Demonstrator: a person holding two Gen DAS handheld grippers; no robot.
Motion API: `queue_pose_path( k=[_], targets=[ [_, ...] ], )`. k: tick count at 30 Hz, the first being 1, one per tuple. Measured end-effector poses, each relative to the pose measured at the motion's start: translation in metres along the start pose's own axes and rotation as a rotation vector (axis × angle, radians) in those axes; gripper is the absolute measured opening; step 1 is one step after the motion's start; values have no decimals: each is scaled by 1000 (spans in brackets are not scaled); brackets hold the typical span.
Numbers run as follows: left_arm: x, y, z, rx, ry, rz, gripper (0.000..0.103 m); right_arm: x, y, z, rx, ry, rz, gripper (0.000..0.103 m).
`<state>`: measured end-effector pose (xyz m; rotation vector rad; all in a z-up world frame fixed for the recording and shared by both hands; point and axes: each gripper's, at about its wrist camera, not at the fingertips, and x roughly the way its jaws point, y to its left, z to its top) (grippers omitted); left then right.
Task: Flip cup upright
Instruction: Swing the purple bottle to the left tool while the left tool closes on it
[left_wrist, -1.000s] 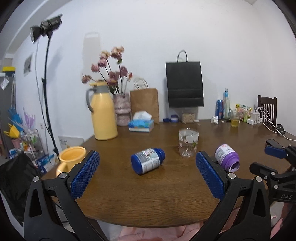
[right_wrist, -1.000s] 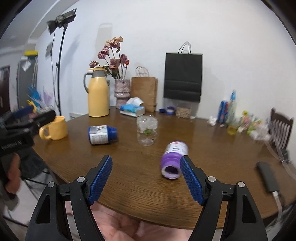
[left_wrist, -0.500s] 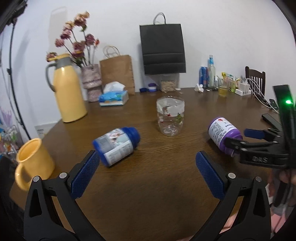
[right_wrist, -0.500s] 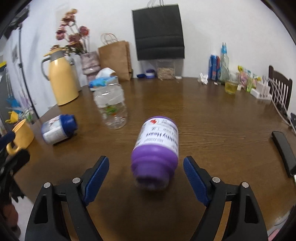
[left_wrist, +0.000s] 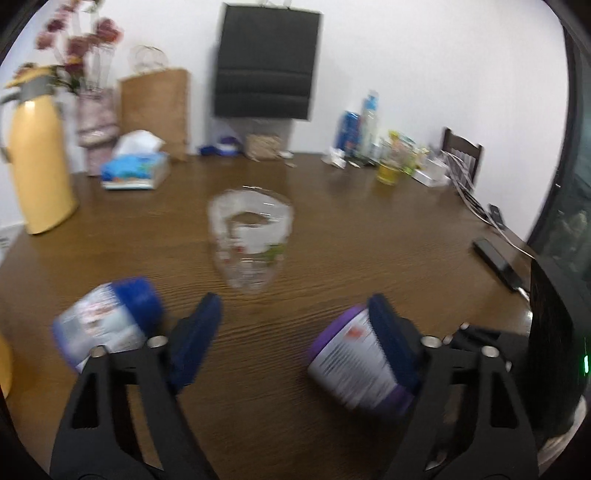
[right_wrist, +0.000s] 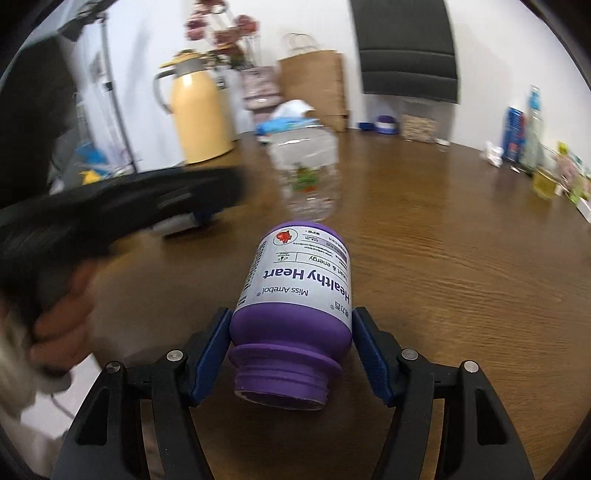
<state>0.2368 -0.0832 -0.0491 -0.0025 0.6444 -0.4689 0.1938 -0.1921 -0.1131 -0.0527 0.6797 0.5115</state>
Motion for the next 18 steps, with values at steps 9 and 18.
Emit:
queue_pose_path(
  k=[9,18],
  targets=[
    [42,-28,-2,140,67,-3,46,-7,-26,-2,7,3,-58,78],
    [49,-27,-3,173,75,97,46,-9,-84,-2,211,9,-228,79]
  ],
)
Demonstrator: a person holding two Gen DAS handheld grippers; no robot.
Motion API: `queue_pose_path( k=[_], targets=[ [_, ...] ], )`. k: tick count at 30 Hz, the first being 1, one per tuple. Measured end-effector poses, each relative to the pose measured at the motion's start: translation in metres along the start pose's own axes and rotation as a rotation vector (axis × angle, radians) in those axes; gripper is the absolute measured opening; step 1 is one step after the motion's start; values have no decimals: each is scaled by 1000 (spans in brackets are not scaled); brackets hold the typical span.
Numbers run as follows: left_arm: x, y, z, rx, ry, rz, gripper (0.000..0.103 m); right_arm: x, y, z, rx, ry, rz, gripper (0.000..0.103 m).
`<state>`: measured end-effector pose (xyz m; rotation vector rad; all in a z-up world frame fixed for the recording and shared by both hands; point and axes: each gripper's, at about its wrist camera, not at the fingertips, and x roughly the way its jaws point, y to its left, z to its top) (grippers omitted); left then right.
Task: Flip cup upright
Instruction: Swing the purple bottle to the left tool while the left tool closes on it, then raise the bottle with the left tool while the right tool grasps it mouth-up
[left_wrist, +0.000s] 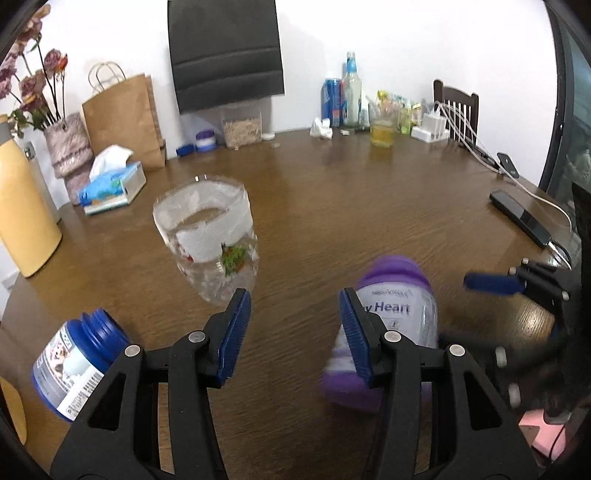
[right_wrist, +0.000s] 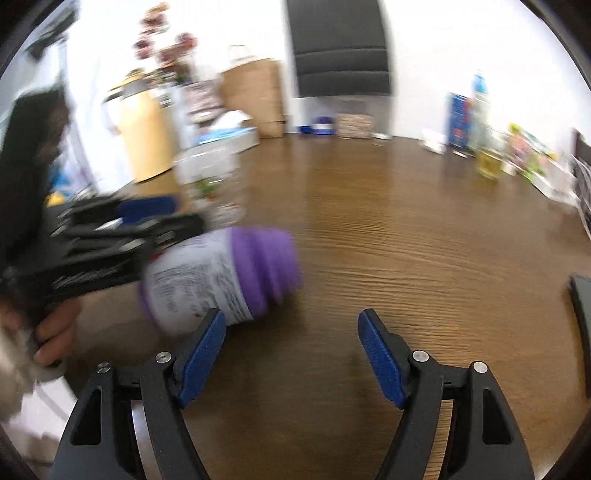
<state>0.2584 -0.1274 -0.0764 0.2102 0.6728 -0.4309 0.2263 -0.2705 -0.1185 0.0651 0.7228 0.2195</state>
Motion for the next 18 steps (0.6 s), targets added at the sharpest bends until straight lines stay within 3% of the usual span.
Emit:
queue_pose_path(
  k=[2,4,8,10,13,15,16,18],
  targets=[
    [2,-3,1,1,26,10,47,3,-8,1,46,13,12,79],
    [-2,-3,8,-17,29,-28,48,2,-11,1,72,10,12,79],
    [-9,1,26,-116,88,-197,77,-3,-20,0,105,-18,1,79],
    [-2,-10,30,-113,149,-269,77,-8,-26,0,116,-36,-23,79],
    [27,-30,25,-71,291,-275,77,-17,-35,-1,111,-51,-50,79],
    [47,-39,18,-77,402,-324,60,-23,-39,-3,103,-60,-75,79],
    [55,-42,15,-89,435,-346,60,-26,-40,-4,102,-63,-79,79],
    [56,-45,17,-94,423,-331,59,-30,-43,-4,104,-67,-75,79]
  ],
)
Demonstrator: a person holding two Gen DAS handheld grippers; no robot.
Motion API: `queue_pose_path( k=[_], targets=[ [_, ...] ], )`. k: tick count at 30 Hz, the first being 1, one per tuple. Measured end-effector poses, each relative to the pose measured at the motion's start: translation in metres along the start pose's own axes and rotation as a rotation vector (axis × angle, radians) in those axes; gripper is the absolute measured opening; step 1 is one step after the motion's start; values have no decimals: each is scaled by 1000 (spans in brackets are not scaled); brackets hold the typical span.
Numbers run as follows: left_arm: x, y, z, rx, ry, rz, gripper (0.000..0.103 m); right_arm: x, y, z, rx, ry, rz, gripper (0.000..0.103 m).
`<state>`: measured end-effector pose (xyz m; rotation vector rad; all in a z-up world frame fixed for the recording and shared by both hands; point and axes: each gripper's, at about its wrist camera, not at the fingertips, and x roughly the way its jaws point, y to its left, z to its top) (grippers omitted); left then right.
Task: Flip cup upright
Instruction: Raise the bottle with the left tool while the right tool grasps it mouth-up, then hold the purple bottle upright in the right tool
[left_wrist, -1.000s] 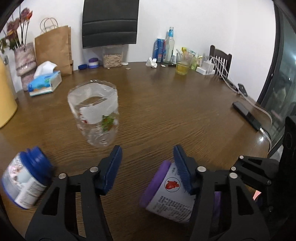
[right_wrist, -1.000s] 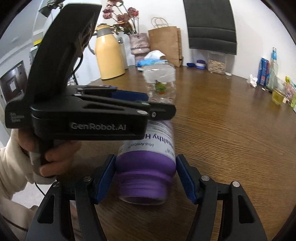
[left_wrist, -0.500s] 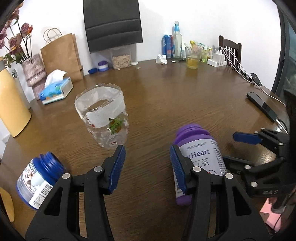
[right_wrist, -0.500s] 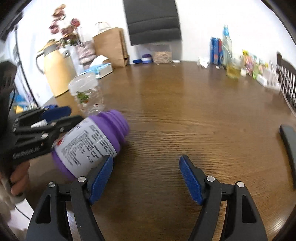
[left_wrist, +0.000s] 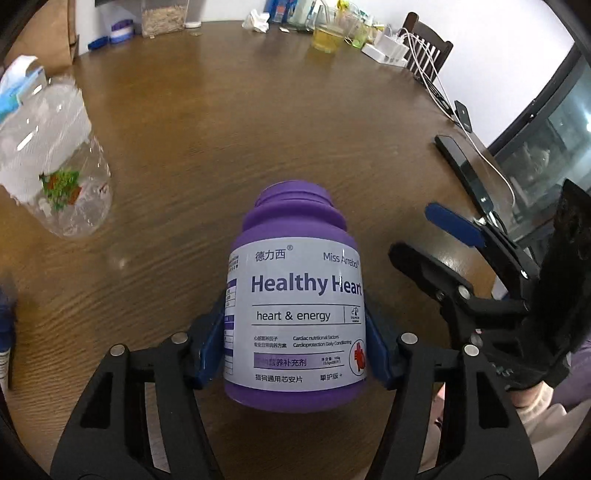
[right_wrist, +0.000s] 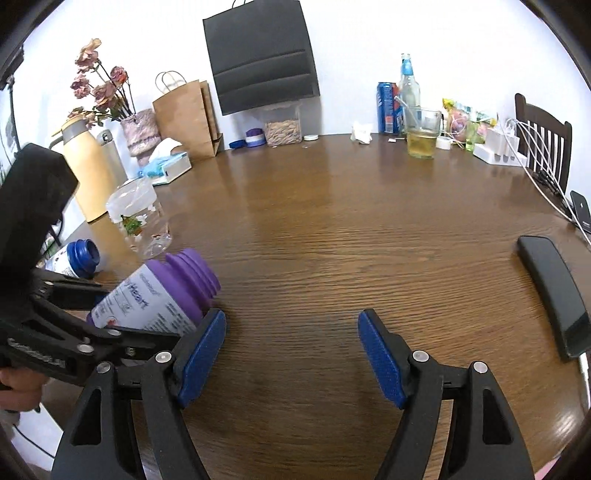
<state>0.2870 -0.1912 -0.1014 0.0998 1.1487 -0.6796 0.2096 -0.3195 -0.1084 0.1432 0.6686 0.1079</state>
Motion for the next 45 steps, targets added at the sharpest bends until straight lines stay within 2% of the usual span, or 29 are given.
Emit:
queue_pose_path(
  k=[4,6,8,10,13,14,17,19,20,21,24,25,26,30,32,34,35,39,42,45],
  targets=[
    [-17,-4,6,-6,-110,12,59,-6,-6,4,22,-21,39,79],
    [-29,-7,12,10,-180,34,59,-8,-12,16,51,-29,99,79],
    [-47,-13,19,35,-258,68,59,-10,-15,32,62,-41,130,79],
    [-71,-18,28,80,-357,79,59,-19,-16,58,55,-90,175,79],
    [-100,-28,31,155,-535,141,60,-34,-16,108,65,-175,336,80],
    [-107,-32,31,174,-590,177,60,-36,-16,118,70,-183,375,85],
    [-121,-41,28,260,-704,201,59,-37,-14,156,93,-190,541,86],
    [-125,-47,25,315,-772,232,59,-28,-11,173,112,-155,680,86],
    [-125,-48,24,336,-800,244,59,-18,-8,181,126,-107,745,86],
    [-126,-47,24,347,-812,251,59,-6,-5,187,149,-55,810,86],
    [-120,-44,30,371,-813,253,59,19,6,195,184,6,925,86],
    [-118,-41,32,372,-808,258,59,25,8,196,185,10,949,83],
    [-113,-40,36,375,-805,255,60,32,13,197,177,26,960,65],
    [-111,-22,47,374,-760,228,60,32,25,196,119,-29,871,65],
    [-108,-15,58,377,-735,222,64,34,28,201,88,-37,820,65],
    [-105,-8,72,362,-709,212,69,40,27,208,55,-58,728,65],
    [-105,-4,79,360,-700,190,69,42,28,210,28,-77,669,65],
    [-100,21,108,332,-668,91,84,46,46,216,-144,-197,374,65],
    [-80,40,117,277,-641,37,91,57,62,208,-251,-215,216,64],
    [-75,39,111,274,-660,80,92,69,64,203,-251,-179,247,64]
  ],
)
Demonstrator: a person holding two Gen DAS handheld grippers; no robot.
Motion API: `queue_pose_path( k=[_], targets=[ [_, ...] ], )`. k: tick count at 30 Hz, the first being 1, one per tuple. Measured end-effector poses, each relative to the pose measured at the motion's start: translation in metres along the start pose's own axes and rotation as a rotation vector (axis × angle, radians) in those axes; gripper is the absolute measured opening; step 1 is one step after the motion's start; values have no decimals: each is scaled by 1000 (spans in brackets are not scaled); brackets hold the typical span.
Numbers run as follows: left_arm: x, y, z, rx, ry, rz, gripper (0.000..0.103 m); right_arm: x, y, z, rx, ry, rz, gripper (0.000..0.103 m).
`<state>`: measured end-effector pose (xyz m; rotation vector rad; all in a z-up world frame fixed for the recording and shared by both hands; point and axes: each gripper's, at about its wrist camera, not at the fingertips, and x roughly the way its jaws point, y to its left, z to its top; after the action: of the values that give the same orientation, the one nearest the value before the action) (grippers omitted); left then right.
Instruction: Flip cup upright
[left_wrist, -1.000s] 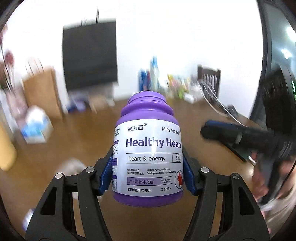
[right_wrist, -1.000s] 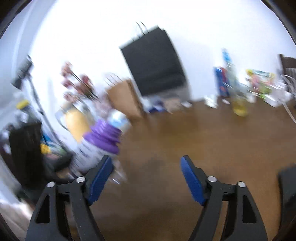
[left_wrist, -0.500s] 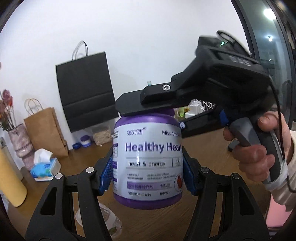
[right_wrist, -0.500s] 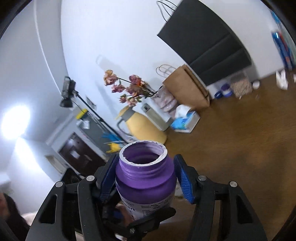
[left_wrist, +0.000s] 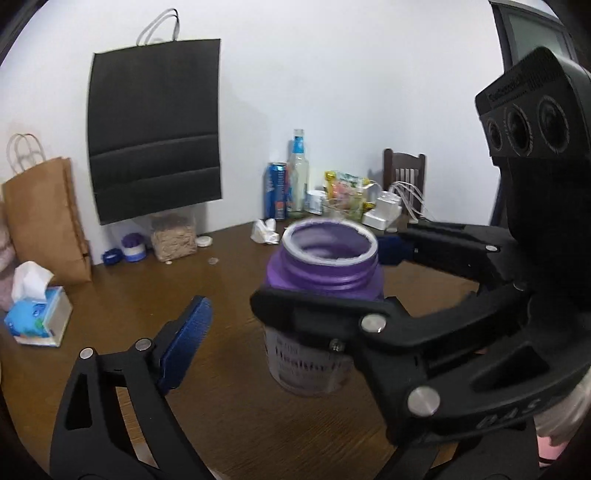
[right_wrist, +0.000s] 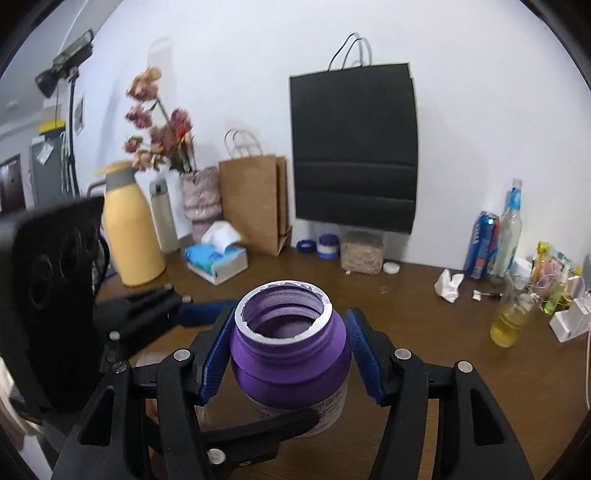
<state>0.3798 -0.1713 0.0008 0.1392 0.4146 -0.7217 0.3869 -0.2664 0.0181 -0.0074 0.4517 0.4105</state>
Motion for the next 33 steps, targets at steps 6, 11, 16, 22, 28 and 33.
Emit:
queue_pose_path(
  k=[6,11,16,22,28,33],
  targets=[
    [-29,-27,6,203,-94,150,96,-7,2,5,9,-16,5,64],
    [-26,-19,13,233,-121,145,100,-4,4,9,22,-20,17,64],
    [-3,4,5,130,-1,95,101,10,1,-1,61,25,56,64],
    [-17,0,-1,51,7,107,102,6,10,-11,64,34,63,64],
    [-22,18,-40,-194,110,45,102,3,23,-36,54,68,97,58],
    [-27,16,-61,-213,166,97,102,8,27,-60,75,114,103,56]
  ],
)
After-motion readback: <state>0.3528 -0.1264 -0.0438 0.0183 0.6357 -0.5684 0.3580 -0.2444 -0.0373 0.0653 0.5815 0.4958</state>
